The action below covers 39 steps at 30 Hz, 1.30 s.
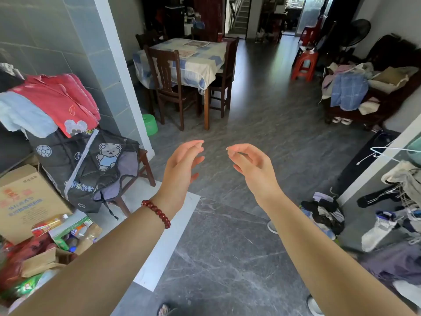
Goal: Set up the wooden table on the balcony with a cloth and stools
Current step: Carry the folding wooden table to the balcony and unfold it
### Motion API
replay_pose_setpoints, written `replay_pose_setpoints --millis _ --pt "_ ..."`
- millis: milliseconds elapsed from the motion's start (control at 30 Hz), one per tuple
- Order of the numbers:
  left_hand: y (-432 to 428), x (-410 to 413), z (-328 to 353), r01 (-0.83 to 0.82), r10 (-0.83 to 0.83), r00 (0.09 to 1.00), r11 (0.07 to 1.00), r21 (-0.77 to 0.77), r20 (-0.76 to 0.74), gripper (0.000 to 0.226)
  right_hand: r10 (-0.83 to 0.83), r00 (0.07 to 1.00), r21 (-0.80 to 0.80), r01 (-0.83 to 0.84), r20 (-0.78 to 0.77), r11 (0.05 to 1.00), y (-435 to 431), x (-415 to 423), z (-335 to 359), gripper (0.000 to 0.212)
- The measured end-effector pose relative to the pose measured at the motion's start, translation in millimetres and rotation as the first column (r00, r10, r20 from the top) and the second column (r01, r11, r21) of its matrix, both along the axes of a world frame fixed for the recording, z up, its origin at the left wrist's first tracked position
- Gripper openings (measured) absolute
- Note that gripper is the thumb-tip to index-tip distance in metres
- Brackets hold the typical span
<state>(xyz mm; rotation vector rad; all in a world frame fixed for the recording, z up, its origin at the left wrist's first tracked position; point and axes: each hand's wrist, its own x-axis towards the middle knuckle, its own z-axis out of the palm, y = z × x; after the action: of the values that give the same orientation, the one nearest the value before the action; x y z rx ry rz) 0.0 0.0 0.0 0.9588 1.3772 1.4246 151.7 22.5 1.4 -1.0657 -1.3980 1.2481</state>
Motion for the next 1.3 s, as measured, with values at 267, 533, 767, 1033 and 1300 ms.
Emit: replay_pose_setpoints --millis 267,533,767,1033,1300 --pt "70.9 -30.8 -7.7 0.005 -0.005 0.999 1.000 0.006 0.053 0.014 0.018 1.000 -0.027 -0.018 -0.002 0.999 63.7 -36.5 -9.4 0.006" --pt "169.9 -95.1 -17.8 0.015 -0.013 0.998 1.000 -0.025 0.057 0.015 -0.021 1.000 -0.050 0.020 -0.016 0.999 167.6 -98.8 -3.2 0.006" --pt "240.9 -150.6 -24.6 0.060 -0.060 0.998 0.998 -0.031 -0.015 0.014 -0.021 1.000 -0.090 0.020 -0.017 0.996 233.5 -158.7 -16.2 0.009" --pt "303.6 -162.8 -41.2 0.063 -0.058 0.996 0.995 -0.076 0.075 0.018 0.021 1.000 -0.105 -0.019 0.015 0.994 297.0 -175.8 -29.7 0.010" --pt "408.9 -138.3 -57.5 0.124 -0.124 0.992 0.986 -0.112 0.007 0.017 0.026 1.000 -0.208 -0.022 0.017 0.978 398.5 -156.5 -51.1 0.011"
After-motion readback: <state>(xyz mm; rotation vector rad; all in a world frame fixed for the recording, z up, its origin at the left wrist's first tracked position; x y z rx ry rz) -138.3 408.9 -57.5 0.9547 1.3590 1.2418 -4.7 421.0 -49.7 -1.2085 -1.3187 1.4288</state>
